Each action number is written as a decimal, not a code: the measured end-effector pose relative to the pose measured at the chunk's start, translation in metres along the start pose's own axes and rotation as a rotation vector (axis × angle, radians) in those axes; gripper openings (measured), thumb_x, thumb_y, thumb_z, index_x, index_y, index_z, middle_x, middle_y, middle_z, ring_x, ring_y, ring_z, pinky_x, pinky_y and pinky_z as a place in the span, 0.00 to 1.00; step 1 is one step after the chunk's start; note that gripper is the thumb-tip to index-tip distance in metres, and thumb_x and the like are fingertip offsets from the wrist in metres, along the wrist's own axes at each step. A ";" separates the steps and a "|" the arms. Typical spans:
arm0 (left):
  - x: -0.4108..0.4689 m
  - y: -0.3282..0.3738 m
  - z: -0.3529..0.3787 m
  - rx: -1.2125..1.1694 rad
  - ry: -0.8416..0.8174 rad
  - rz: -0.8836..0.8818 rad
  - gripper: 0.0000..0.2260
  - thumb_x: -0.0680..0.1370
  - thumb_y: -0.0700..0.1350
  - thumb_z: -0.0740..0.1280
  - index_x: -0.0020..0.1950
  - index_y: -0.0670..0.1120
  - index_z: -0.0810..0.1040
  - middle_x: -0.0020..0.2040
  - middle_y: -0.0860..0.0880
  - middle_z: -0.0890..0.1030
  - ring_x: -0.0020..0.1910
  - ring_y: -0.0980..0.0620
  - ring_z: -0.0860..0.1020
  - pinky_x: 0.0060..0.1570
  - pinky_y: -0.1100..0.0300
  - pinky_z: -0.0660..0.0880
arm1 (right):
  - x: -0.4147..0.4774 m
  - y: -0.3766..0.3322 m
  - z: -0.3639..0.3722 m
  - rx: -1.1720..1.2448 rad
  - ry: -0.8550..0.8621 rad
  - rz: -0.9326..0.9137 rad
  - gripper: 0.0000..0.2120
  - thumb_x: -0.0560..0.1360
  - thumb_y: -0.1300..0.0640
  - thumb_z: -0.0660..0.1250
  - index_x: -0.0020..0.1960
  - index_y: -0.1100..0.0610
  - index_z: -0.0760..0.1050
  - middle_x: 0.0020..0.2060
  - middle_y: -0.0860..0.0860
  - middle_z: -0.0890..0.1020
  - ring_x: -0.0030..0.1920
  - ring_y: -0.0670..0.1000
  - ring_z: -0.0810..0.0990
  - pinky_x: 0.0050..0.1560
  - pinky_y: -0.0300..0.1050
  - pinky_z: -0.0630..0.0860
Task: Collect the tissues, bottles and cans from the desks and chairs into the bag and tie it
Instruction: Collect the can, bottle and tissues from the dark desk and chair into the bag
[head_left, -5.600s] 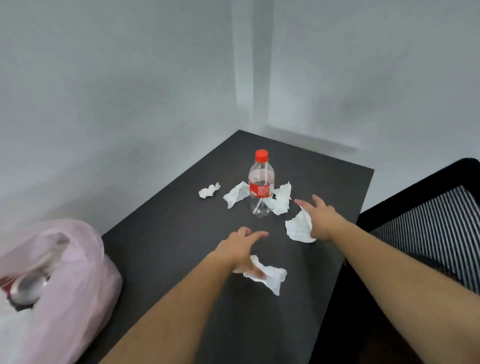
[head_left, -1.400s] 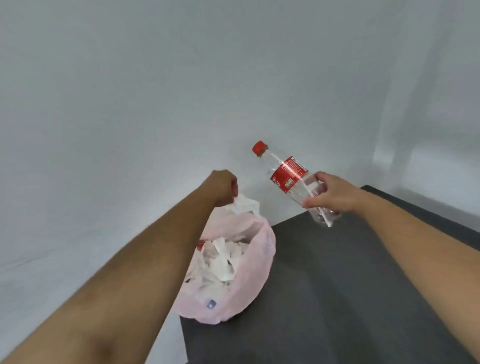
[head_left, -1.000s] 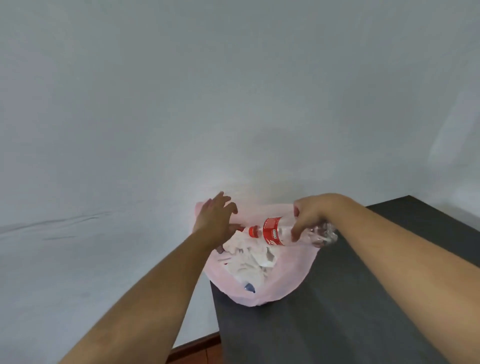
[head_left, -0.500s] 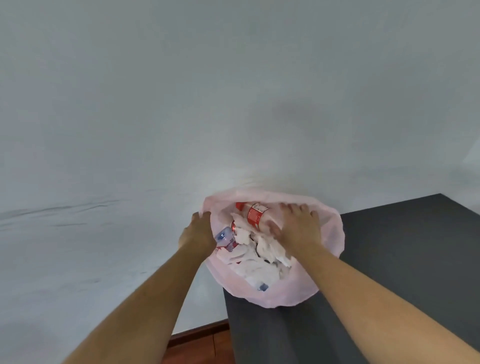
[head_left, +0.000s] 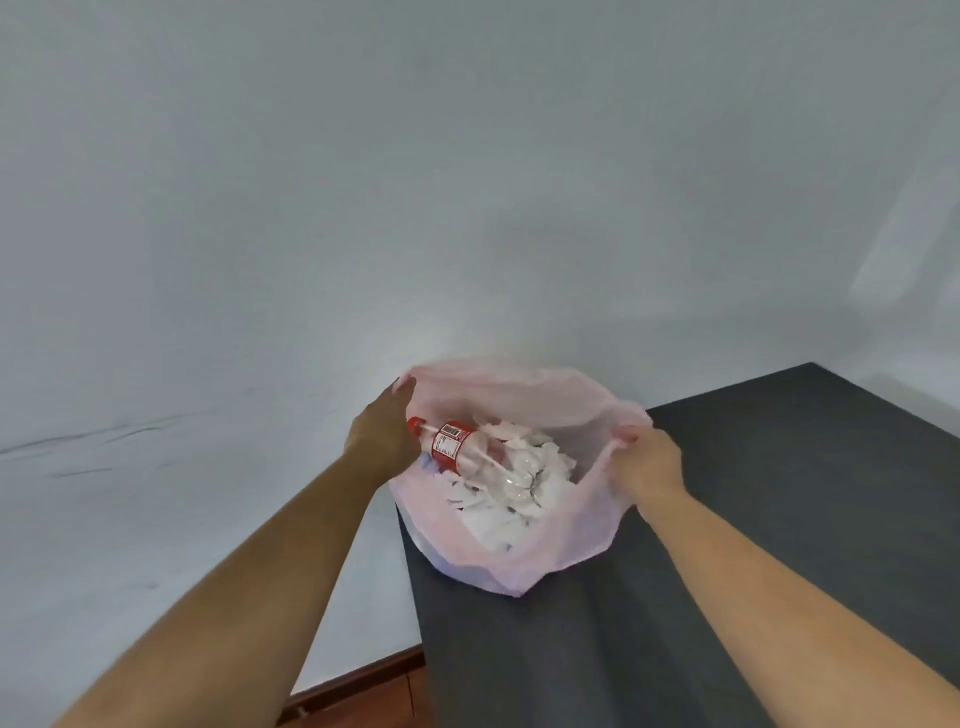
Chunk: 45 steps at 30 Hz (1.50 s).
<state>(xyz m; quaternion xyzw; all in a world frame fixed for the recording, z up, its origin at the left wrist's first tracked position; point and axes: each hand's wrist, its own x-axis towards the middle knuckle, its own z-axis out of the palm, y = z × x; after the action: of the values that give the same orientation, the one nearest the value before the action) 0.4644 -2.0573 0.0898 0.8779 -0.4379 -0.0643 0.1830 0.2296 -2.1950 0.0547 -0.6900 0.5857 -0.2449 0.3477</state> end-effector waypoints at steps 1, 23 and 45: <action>0.000 0.008 -0.007 -0.019 0.033 0.004 0.33 0.75 0.38 0.63 0.78 0.49 0.54 0.76 0.47 0.62 0.71 0.44 0.67 0.66 0.53 0.66 | 0.007 -0.002 -0.015 0.038 0.089 0.026 0.20 0.76 0.69 0.57 0.65 0.60 0.76 0.65 0.58 0.75 0.64 0.59 0.75 0.67 0.45 0.68; -0.008 0.248 0.101 -0.054 -0.302 0.383 0.40 0.70 0.36 0.69 0.76 0.47 0.50 0.75 0.45 0.61 0.63 0.42 0.73 0.59 0.53 0.74 | 0.089 0.135 -0.237 -0.331 0.202 0.047 0.27 0.78 0.63 0.56 0.76 0.51 0.60 0.71 0.57 0.69 0.69 0.61 0.69 0.67 0.50 0.66; -0.199 0.318 0.142 -0.122 -0.753 1.075 0.44 0.66 0.51 0.77 0.76 0.55 0.56 0.70 0.48 0.66 0.67 0.49 0.69 0.66 0.57 0.68 | -0.177 0.213 -0.373 -0.444 0.597 0.523 0.25 0.72 0.52 0.65 0.69 0.51 0.68 0.66 0.57 0.71 0.65 0.62 0.69 0.63 0.54 0.71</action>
<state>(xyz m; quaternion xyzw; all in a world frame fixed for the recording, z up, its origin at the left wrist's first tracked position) 0.0674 -2.1124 0.0690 0.4423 -0.8451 -0.2913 0.0732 -0.2184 -2.1092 0.1413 -0.4761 0.8531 -0.2056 0.0575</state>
